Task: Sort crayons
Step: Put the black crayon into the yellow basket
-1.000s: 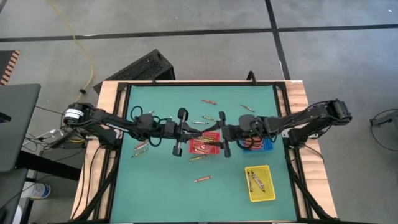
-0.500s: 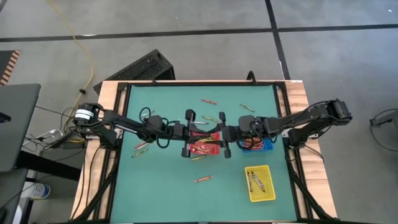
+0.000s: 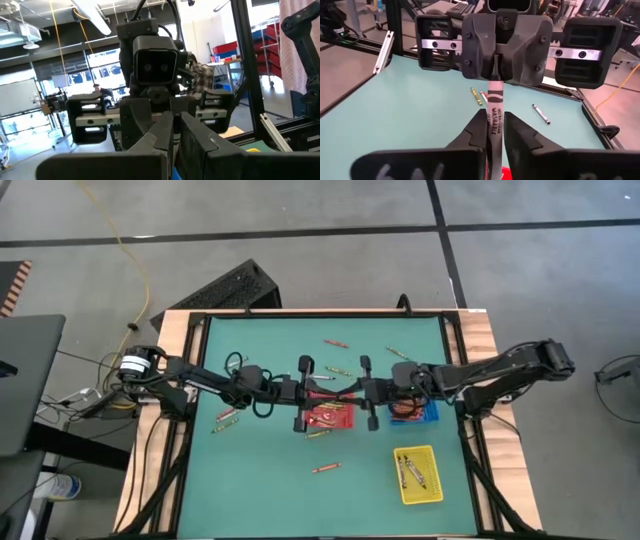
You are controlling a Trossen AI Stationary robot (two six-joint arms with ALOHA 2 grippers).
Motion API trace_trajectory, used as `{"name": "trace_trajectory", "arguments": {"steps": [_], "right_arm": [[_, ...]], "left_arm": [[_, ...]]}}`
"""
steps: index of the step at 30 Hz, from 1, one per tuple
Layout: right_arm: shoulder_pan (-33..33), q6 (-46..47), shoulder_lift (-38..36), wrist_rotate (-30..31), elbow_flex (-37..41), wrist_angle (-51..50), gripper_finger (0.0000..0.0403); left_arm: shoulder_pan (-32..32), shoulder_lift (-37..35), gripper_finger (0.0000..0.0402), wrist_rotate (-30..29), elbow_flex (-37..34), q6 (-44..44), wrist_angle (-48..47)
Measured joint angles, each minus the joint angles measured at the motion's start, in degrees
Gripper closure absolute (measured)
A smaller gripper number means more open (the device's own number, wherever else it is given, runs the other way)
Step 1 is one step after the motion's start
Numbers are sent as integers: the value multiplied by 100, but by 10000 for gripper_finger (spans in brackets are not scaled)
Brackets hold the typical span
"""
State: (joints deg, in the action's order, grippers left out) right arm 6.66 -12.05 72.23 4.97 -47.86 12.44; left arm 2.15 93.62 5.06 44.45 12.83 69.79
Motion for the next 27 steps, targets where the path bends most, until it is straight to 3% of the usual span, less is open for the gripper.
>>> {"name": "trace_trajectory", "arguments": {"steps": [6, 10, 14, 18, 22, 27], "right_arm": [[9, 139, -137, -27, 0, -404, 393], [43, 721, -144, -30, -3, -791, 390], [313, 1504, -147, 18, -4, -1504, 392], [894, 2700, -147, 489, -4, -2377, 393], [1635, 4375, -125, 779, -4, -3134, 393], [2871, 6880, 50, 1322, -8, -3765, 394]], "left_arm": [[12, -2, 356, -2, -4, 219, -240], [17, -35, 308, 3, -9, 299, -595], [17, -392, 255, 13, -11, 168, -1606], [19, -971, 220, 54, -11, 30, -3201], [16, -1423, 210, -32, -11, 64, -4455], [4, -1487, 213, -313, -11, 105, -4693]]}}
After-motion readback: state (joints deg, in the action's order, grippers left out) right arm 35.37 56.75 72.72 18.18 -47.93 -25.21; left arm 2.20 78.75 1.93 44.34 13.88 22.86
